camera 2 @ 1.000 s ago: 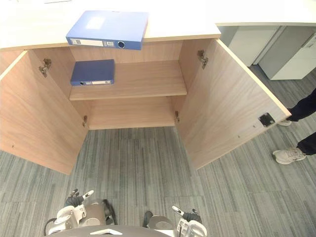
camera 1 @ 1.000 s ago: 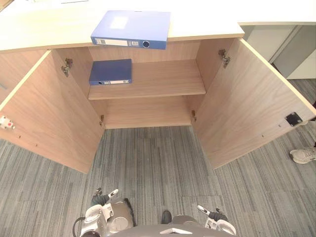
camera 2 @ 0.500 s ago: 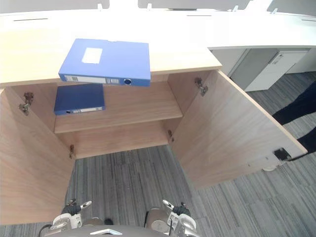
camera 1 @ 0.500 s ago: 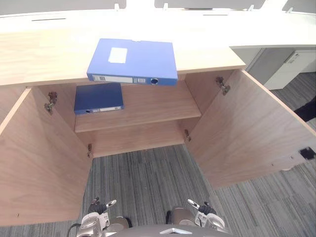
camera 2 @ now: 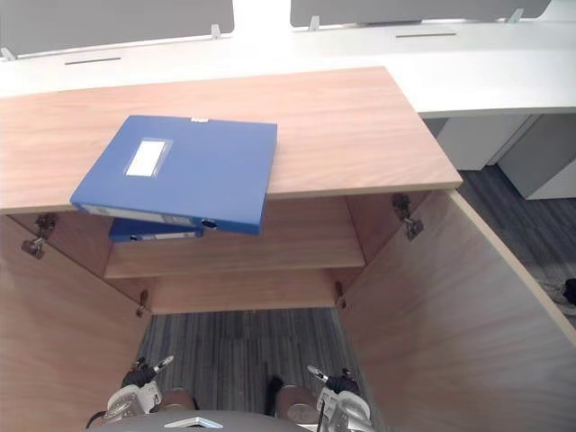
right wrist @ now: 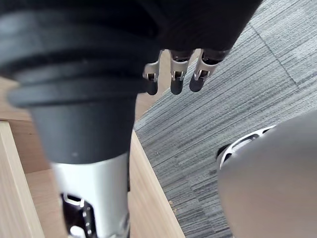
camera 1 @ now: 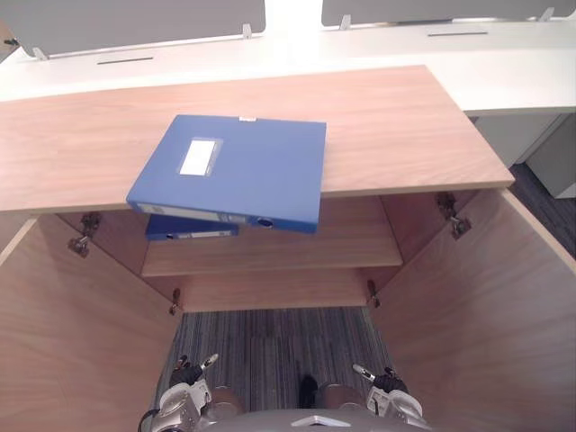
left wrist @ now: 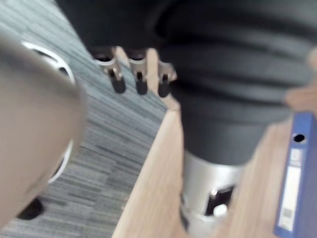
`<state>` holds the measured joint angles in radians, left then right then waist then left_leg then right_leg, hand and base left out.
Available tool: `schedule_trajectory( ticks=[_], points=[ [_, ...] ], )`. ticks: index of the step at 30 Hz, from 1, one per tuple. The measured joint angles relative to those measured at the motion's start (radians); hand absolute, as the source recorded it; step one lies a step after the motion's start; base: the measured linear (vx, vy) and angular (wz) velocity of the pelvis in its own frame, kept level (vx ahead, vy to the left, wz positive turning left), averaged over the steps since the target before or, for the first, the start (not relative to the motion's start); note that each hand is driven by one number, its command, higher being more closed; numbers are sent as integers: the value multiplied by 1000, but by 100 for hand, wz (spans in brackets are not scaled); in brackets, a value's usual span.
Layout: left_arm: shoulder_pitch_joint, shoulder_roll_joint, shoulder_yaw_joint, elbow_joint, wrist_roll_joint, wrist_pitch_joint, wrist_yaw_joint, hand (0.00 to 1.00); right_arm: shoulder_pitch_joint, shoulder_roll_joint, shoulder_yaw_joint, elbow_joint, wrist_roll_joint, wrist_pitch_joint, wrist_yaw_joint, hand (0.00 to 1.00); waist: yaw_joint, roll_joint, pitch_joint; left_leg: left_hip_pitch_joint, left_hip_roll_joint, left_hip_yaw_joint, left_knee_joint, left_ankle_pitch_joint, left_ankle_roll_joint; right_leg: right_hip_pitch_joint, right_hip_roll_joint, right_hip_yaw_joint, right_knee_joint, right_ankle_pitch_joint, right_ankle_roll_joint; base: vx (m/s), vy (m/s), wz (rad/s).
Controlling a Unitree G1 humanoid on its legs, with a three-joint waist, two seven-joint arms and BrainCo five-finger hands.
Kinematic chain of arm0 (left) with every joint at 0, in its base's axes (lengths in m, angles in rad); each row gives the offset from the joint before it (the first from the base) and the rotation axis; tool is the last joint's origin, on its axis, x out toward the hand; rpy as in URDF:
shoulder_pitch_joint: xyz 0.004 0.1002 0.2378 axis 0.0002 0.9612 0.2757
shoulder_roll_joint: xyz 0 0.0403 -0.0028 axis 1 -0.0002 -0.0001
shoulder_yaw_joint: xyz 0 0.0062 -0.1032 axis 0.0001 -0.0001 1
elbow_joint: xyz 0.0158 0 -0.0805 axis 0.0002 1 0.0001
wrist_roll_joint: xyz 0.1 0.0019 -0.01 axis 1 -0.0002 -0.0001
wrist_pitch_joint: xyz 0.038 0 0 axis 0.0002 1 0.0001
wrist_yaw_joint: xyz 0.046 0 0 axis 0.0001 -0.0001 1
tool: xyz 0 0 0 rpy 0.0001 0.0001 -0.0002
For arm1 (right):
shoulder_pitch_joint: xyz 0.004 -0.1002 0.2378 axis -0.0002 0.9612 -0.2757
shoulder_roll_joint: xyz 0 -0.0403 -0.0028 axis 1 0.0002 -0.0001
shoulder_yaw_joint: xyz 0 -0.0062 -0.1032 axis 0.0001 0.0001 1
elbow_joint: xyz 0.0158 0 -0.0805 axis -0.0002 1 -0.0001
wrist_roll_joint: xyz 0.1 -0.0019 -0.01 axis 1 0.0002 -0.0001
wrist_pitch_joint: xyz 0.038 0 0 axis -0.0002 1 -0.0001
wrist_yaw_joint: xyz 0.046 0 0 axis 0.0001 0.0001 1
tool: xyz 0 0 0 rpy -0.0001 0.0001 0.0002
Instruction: Walk over to the cabinet, pick up the folder, carry it to the office cabinet, place the folder inside the office cabinet, then close the office cabinet door
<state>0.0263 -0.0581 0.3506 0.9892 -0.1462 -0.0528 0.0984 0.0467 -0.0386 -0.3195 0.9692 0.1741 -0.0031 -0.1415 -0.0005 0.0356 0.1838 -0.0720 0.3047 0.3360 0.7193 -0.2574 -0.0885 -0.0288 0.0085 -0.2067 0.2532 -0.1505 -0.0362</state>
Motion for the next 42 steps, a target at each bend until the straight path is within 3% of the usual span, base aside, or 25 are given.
schedule_trajectory(
  ticks=[3,4,5,8,11,16,21,25,30,32,42],
  points=[
    [-10,0,-3,1,1,0,-1,0,1,2,-7,-1,18,7,0,0,0,-2,0,-13,-33,0,-215,3,-2,24,-8,20,-21,4,9,215,84,-20],
    [-13,0,-11,3,2,1,-1,0,3,4,-16,-1,18,7,0,0,2,-3,-2,3,-63,-18,-344,43,-2,28,-14,33,-23,4,20,183,175,-30],
    [-15,-2,-19,6,3,1,-2,0,3,10,-29,1,17,6,0,0,2,1,-7,26,-88,-27,-439,126,6,36,-18,52,-23,-2,39,167,181,-28],
    [-10,27,-33,16,18,2,-5,0,21,43,-46,10,17,6,0,0,0,-60,-39,89,-152,-5,-523,150,11,76,-61,78,-91,21,82,137,166,-14],
    [-8,51,-68,43,34,2,-16,0,23,51,-47,36,15,7,0,0,0,-78,-53,137,-195,-2,-569,156,20,122,-87,89,-143,39,102,85,163,-4],
    [-2,72,-121,54,35,2,-18,0,17,46,-47,62,14,6,1,0,0,-80,-59,162,-230,-8,-620,176,40,135,-102,92,-171,58,103,-13,67,3],
    [15,89,-161,63,34,2,-16,0,10,14,-37,77,13,7,1,0,-2,-57,-55,211,-257,-37,-734,244,57,145,-105,88,-186,74,107,-84,-2,5],
    [46,96,-209,12,34,2,-6,0,8,1,-8,76,-14,7,1,0,-2,-56,-54,252,-272,-57,-797,279,71,166,-108,84,-202,79,111,-124,12,7],
    [101,101,-268,-270,54,-1,15,0,10,-11,30,68,-23,6,0,0,-3,-65,-52,231,-294,-95,-804,283,76,157,-125,84,-205,76,121,-84,43,12],
    [154,111,-286,-495,72,-23,20,0,13,-12,33,66,-23,6,-1,0,-1,-67,-53,212,-307,-120,-804,283,79,141,-131,91,-205,76,122,-18,62,10],
    [275,136,-355,-954,69,-101,12,0,44,-9,72,26,-24,6,1,0,24,-60,-71,234,-330,-129,-798,272,96,185,-147,86,-227,87,137,75,38,4]
  ],
)
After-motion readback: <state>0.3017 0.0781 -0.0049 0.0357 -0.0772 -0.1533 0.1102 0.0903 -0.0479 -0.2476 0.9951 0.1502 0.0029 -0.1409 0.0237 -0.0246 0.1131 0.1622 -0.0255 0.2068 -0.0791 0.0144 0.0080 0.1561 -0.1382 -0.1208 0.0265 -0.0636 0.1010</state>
